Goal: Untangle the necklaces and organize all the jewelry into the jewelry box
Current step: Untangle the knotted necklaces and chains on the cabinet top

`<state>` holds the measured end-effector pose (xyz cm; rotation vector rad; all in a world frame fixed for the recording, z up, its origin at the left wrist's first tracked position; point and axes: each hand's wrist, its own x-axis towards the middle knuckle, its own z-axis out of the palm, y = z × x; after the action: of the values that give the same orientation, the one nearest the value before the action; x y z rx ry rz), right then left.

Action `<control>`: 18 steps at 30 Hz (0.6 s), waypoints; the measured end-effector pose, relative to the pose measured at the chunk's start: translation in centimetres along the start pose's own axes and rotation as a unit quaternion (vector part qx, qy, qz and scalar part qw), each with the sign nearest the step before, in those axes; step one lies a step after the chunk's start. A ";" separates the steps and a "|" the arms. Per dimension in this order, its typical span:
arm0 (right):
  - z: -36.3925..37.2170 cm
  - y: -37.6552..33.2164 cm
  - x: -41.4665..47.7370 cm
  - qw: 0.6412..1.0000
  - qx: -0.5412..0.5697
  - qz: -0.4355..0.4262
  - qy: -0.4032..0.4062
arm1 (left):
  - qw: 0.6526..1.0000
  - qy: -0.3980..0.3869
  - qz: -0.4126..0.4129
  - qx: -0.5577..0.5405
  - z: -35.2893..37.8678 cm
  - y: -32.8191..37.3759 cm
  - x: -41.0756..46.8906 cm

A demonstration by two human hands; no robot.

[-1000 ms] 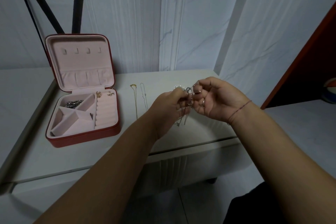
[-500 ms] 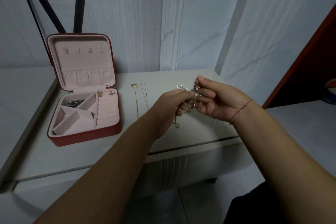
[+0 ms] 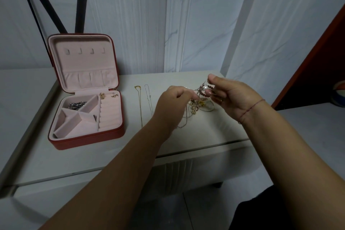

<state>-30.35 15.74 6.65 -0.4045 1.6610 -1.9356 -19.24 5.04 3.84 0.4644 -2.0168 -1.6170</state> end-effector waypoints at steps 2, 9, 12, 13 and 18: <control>0.2 -0.1 -0.2 1.000 0.022 -0.009 0.000 | 1.000 -0.005 -0.001 -0.001 0.2 0.1 0.0; 0.6 -0.1 -0.4 0.999 0.037 -0.014 -0.010 | 1.000 0.003 -0.009 -0.011 -0.1 0.1 0.0; 0.7 -0.1 -0.4 0.997 0.077 -0.016 -0.022 | 0.998 -0.006 -0.028 -0.051 -0.2 0.1 0.0; 0.7 -0.1 -0.5 0.996 0.084 -0.015 -0.026 | 0.998 -0.012 -0.031 -0.061 -0.2 0.2 0.1; 0.8 0.0 -0.5 0.997 0.072 -0.007 -0.042 | 0.998 -0.022 -0.020 -0.063 0.0 -0.3 0.1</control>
<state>-29.49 15.40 6.88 -0.4372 1.4597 -2.0045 -19.33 4.96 3.61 0.4277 -1.9339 -1.7811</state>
